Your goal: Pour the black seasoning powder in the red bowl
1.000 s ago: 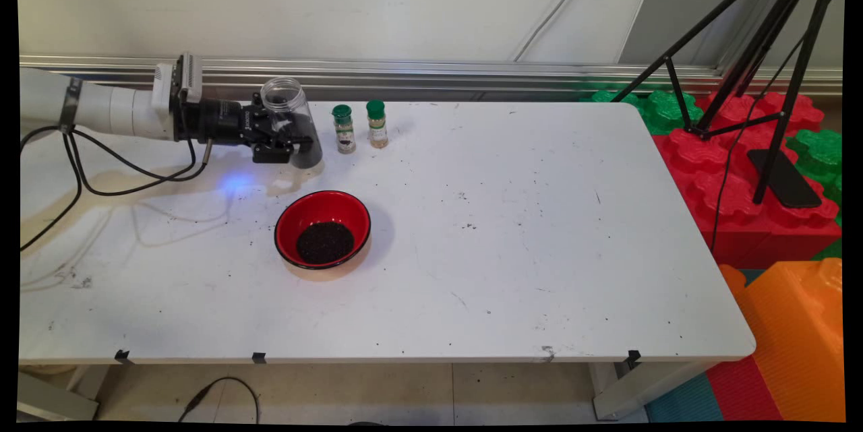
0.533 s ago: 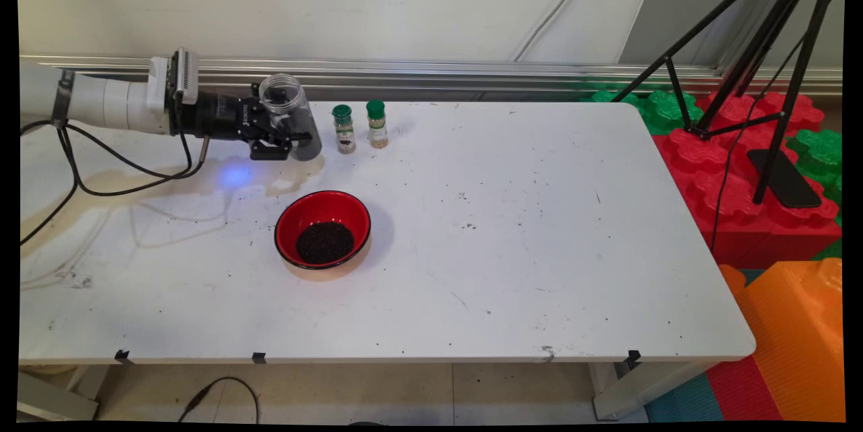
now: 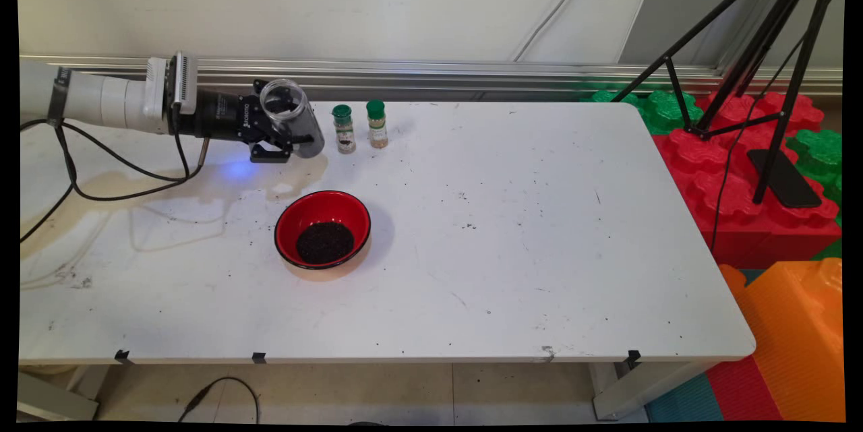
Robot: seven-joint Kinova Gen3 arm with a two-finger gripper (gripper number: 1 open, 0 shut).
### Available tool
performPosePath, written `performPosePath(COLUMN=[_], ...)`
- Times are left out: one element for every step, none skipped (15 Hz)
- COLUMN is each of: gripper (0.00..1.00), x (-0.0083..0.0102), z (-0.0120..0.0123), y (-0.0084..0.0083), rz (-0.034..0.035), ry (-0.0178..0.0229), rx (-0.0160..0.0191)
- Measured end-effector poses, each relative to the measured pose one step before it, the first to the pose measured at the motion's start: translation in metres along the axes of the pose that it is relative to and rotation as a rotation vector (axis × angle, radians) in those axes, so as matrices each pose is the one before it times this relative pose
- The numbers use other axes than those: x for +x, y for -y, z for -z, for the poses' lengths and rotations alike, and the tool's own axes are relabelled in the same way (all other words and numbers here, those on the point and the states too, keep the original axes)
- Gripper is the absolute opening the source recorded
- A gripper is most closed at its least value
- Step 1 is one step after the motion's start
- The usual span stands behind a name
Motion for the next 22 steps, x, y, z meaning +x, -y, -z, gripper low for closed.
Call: performPosePath(gripper=[0.00, 0.00, 0.00, 0.00, 0.00, 0.00, 0.00, 0.00, 0.00, 0.00, 0.00, 0.00, 0.00, 0.00, 0.00, 0.00, 0.00, 0.00, 0.00, 0.00, 0.00, 0.00], x=[0.00259, 0.00175, 0.00165, 0.00100, 0.00147, 0.00089, 0.00126, 0.00081, 0.00118, 0.00075, 0.00132, 0.00090, 0.00140, 0.00093, 0.00158, 0.00097, 0.00147, 0.00110, 0.00109, 0.00071, 0.00116, 0.00077], z=[-0.00064, -0.00059, -0.00082, -0.00054, -0.00084, -0.00063, -0.00111, -0.00069, -0.00118, -0.00071, -0.00108, -0.00067, -0.00105, -0.00055, -0.00095, -0.00054, -0.00064, -0.00060, -0.00059, -0.00040, -0.00068, -0.00042], y=[-0.00130, -0.00086, -0.00078, -0.00052, -0.00076, -0.00039, -0.00048, -0.00029, -0.00039, -0.00029, -0.00053, -0.00029, -0.00072, -0.00041, -0.00068, -0.00052, -0.00092, -0.00075, -0.00079, -0.00061, -0.00088, -0.00061], rz=[-0.03060, -0.02284, -0.02382, -0.01586, -0.02509, -0.01680, -0.02623, -0.01728, -0.02561, -0.01673, -0.02531, -0.01654, -0.02536, -0.01596, -0.02405, -0.01584, -0.02352, -0.01989, -0.02027, -0.01519, -0.02361, -0.01518], ry=[0.00043, 0.00072, 0.00094, 0.00090, 0.00194, 0.00156, 0.00309, 0.00226, 0.00360, 0.00257, 0.00338, 0.00211, 0.00315, 0.00196, 0.00247, 0.00159, 0.00221, 0.00191, 0.00203, 0.00182, 0.00262, 0.00182], rx=[-0.00390, -0.00272, -0.00280, -0.00174, -0.00239, -0.00133, -0.00170, -0.00077, -0.00109, -0.00053, -0.00073, -0.00027, -0.00134, -0.00059, -0.00119, -0.00077, -0.00156, -0.00116, -0.00104, -0.00066, -0.00104, -0.00054])
